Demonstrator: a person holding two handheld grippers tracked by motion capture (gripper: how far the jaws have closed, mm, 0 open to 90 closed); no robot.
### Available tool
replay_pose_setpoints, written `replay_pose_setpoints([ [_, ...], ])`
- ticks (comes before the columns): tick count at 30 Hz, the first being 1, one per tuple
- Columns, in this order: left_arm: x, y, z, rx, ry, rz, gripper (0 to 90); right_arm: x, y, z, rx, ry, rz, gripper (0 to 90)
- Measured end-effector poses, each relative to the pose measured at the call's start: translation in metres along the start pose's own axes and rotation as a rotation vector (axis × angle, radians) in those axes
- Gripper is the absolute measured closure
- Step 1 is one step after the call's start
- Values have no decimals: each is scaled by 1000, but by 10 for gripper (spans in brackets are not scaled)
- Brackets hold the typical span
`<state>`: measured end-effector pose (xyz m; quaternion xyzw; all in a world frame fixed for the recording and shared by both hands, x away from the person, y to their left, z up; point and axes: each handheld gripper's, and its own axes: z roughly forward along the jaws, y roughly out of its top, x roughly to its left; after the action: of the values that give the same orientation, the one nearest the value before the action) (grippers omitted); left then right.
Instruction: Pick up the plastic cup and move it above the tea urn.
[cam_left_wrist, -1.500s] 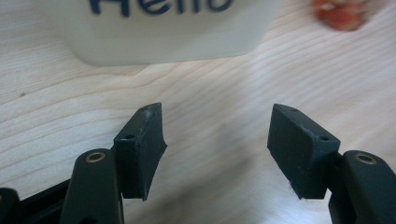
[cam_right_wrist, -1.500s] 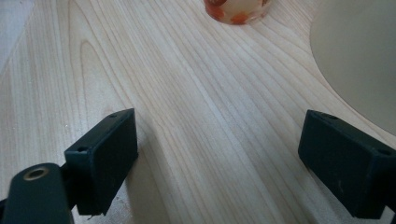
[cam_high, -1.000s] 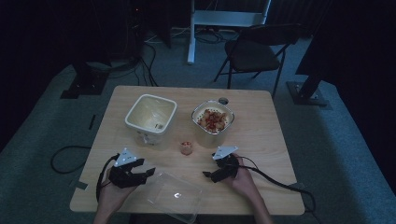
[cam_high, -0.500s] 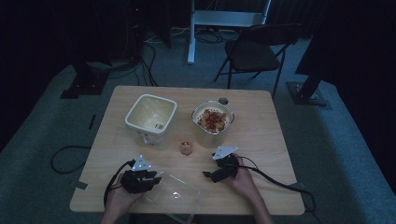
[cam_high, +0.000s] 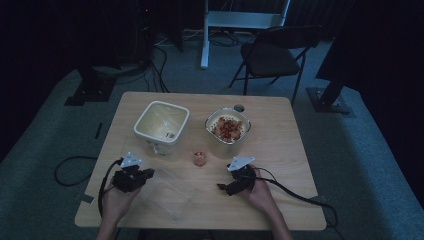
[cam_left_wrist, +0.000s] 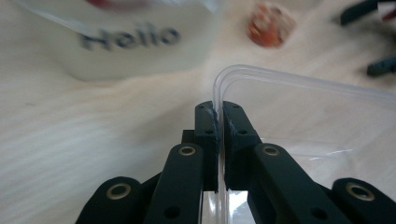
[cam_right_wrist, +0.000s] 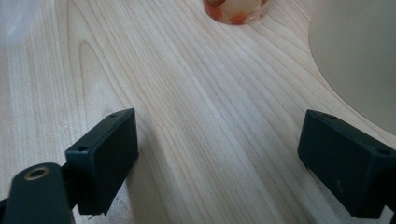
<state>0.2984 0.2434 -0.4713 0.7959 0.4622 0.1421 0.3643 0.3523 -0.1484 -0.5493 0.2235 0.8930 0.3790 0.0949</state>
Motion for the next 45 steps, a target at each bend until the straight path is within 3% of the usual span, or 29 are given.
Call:
replay_pose_setpoints([
  [5, 13, 12, -19, -46, 30, -11, 879, 0, 0, 0, 0, 0, 1, 119],
  [11, 20, 22, -34, -92, 34, -17, 882, 0, 0, 0, 0, 0, 0, 119],
  [16, 26, 31, -45, -115, 23, -31, 882, 0, 0, 0, 1, 0, 1, 119],
  [20, 29, 42, -56, -120, 43, -19, 882, 0, 0, 0, 0, -1, 0, 119],
  [28, 39, 72, -86, -182, 56, -15, 881, 0, 0, 0, -1, -1, 0, 120],
  [34, 60, 107, -102, -232, 65, -63, 881, 0, 0, 0, -2, -2, 4, 126],
  [38, 78, 132, -102, -237, 114, -101, 881, 0, 0, 0, -3, -3, 2, 126],
  [41, 90, 151, -94, -209, 182, -120, 880, 0, 0, 0, -3, -3, 2, 126],
  [45, 101, 170, -82, -180, 242, -140, 879, 0, 0, 0, -3, -3, 1, 126],
])
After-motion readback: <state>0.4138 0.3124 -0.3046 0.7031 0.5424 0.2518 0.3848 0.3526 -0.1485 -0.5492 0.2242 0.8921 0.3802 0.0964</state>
